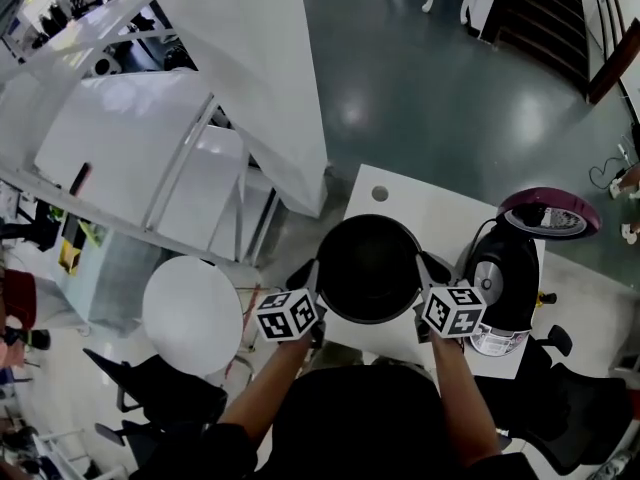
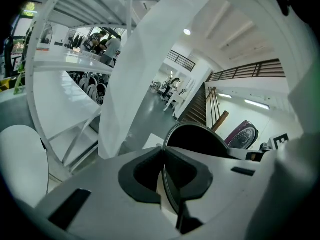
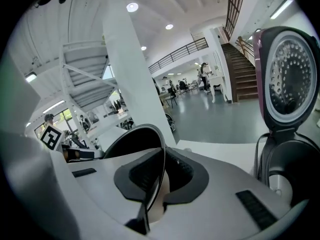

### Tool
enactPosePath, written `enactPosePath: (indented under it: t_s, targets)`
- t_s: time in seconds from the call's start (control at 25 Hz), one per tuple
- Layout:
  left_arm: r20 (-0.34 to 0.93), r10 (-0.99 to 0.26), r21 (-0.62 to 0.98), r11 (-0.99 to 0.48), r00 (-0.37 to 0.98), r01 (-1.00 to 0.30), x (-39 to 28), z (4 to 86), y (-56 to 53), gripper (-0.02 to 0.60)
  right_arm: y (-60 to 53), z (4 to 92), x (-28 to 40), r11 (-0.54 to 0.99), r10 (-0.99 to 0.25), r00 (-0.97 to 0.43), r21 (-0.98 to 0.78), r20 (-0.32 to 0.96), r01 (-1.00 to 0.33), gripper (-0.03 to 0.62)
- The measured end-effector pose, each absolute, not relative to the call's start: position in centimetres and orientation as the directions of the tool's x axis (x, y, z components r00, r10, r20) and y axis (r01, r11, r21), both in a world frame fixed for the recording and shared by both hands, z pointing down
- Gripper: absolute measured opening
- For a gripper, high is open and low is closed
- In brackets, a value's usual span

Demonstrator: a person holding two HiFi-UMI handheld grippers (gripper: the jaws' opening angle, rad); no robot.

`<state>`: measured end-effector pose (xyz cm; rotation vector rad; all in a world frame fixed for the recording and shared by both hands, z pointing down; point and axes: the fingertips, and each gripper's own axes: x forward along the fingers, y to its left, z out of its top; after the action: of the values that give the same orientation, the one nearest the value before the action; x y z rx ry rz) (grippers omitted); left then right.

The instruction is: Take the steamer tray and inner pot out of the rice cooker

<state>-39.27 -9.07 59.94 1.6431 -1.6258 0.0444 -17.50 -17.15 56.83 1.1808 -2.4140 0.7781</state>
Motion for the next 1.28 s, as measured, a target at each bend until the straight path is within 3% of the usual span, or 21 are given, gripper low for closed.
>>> enactPosePath:
  t_s: [0.6,1.28]
  targets:
    - [0.646,-0.716,0.484,0.114,0.266,-0.868,-39.6,67.1,-10.9,0.018,-16.8,64.8,-17.0,0.342,-0.587,-0.531,-0.406,0.611,-0.847,0.017]
    - [0.71,-0.642,0.452,0.101,0.289,-0.886,-38.2,70.9,-12.0,0.018,-16.8,69.9,-15.3,0.272,-0.541,-0.473,-0.388,0.695,-0.881,0.018]
